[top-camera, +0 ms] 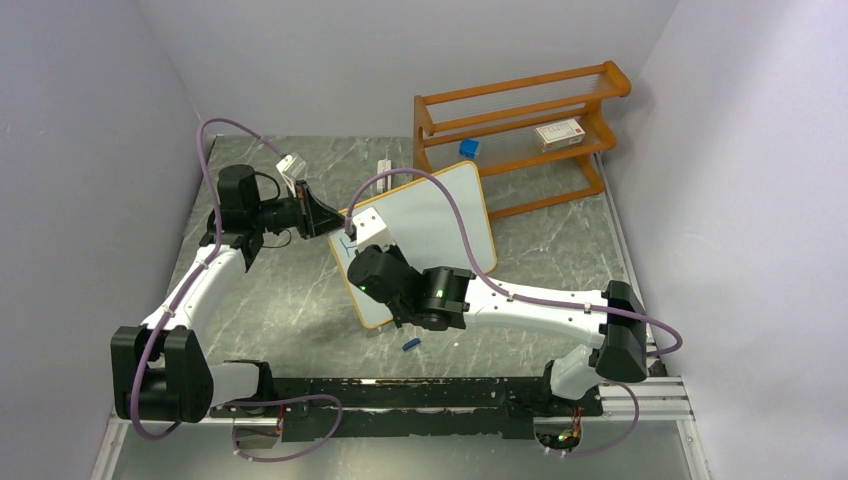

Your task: Write a sentence on the whiteboard

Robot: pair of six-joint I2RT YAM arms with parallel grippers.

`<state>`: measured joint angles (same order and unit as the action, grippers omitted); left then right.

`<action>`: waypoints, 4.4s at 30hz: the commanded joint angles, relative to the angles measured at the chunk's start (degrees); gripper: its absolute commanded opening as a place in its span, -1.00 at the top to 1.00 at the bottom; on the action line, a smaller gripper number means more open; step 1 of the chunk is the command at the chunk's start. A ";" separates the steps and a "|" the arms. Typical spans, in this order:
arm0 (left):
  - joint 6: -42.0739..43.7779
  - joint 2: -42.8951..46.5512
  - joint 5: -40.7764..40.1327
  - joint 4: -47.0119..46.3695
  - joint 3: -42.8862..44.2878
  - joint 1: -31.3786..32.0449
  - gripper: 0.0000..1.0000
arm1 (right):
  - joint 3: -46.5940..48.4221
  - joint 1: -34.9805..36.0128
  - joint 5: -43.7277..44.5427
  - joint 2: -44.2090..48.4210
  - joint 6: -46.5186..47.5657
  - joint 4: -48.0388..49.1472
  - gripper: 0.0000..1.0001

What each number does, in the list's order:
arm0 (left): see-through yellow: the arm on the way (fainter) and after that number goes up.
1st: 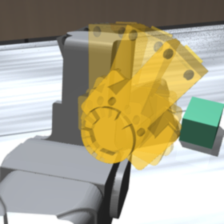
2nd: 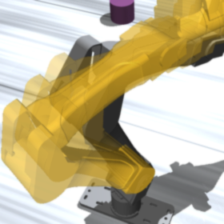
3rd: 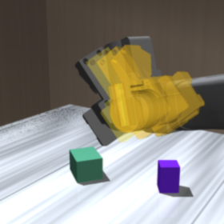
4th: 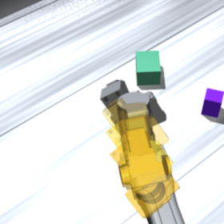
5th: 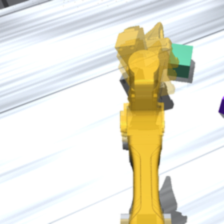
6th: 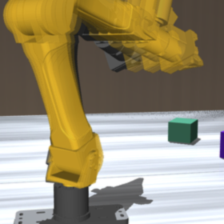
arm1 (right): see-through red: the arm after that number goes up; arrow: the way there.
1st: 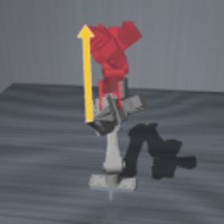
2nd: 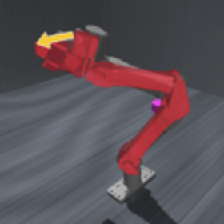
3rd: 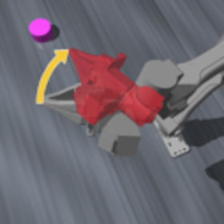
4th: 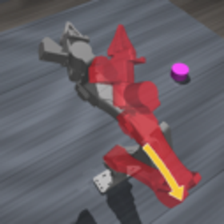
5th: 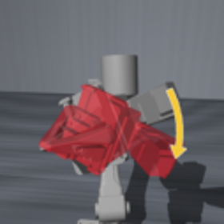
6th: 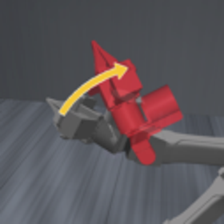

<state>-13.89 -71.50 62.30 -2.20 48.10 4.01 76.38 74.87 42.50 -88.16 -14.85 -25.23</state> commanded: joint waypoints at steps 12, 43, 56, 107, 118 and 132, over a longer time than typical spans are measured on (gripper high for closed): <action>1.96 -0.69 1.07 1.32 0.51 1.09 0.90 | -2.42 -0.25 4.91 1.43 0.20 4.15 1.00; 2.05 -0.81 1.02 1.41 0.60 1.09 0.90 | -3.50 -0.25 4.37 1.97 -0.33 4.03 1.00; 2.07 -0.98 0.91 1.40 0.60 1.09 0.90 | -4.56 -0.25 4.19 2.22 -2.21 1.39 1.00; 2.26 -1.44 0.97 1.67 0.77 1.09 0.90 | -5.04 -1.66 3.83 4.22 1.81 9.62 1.00; 2.15 -1.35 1.01 1.48 0.68 1.09 0.90 | -4.40 -1.93 3.42 2.87 1.56 8.82 1.00; 2.10 -1.18 0.80 1.45 0.68 1.09 0.90 | -3.78 -2.23 2.23 2.64 -1.89 2.83 1.00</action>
<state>-13.87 -72.07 62.54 -2.28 48.36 4.01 71.33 73.23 45.21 -84.93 -14.24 -19.00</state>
